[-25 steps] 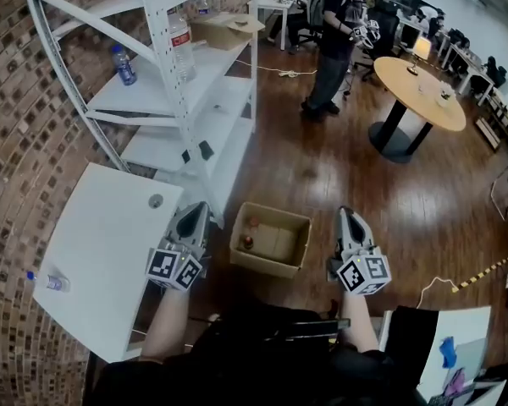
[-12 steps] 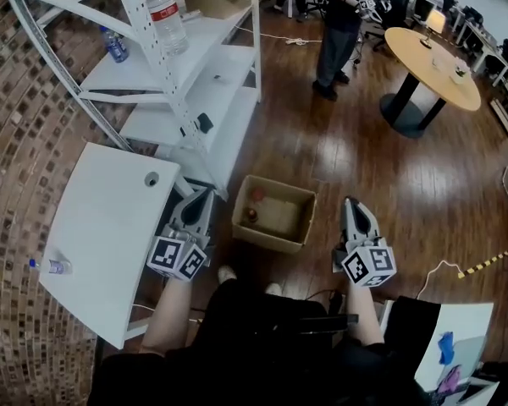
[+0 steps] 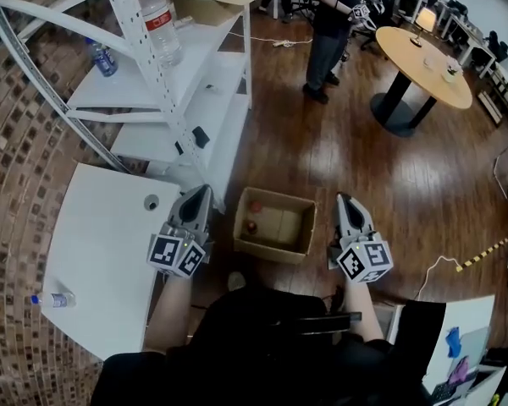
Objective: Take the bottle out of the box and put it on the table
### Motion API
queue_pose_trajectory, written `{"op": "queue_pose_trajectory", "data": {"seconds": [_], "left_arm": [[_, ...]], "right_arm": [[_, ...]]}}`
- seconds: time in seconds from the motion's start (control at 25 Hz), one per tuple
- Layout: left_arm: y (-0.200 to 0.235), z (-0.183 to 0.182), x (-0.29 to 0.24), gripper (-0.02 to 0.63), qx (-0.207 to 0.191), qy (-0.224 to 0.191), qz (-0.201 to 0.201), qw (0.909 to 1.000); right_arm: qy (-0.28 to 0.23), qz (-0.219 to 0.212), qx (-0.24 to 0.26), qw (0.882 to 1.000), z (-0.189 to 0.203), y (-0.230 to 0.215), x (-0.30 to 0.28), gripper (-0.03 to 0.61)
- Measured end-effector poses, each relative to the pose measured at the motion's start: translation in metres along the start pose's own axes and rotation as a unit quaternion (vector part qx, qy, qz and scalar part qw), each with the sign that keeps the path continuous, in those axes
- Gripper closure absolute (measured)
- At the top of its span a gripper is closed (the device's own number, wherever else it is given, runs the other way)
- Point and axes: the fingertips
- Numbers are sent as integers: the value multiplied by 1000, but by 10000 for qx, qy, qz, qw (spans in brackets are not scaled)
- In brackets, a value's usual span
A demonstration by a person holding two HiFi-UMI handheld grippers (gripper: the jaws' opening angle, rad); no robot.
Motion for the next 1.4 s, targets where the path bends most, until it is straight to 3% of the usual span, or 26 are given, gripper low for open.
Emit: {"op": "queue_pose_trajectory", "data": {"seconds": [0.28, 0.64, 0.8, 1.0, 1.4], "left_arm": [[49, -25, -15, 614, -71, -215, 92, 9997], [91, -6, -30, 614, 111, 33, 165, 9998], [87, 13, -43, 614, 235, 234, 115, 9994], [74, 38, -62, 614, 336, 590, 10, 9977], [73, 127, -81, 614, 639, 1577, -116, 9853]], "right_arm": [[-162, 88, 64, 9998, -26, 23, -45, 574], [89, 3, 260, 9996, -20, 58, -94, 574], [440, -104, 437, 9980, -8, 54, -108, 574], [747, -233, 306, 9965, 9, 27, -123, 574], [1742, -614, 90, 9828, 90, 16, -164, 574]]}}
Point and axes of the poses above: the fingertips, and each gripper's own axes: x backward along the fingers, y to its left, z out of its underside, and after that the axes turned 14 degrees about y, right-handed
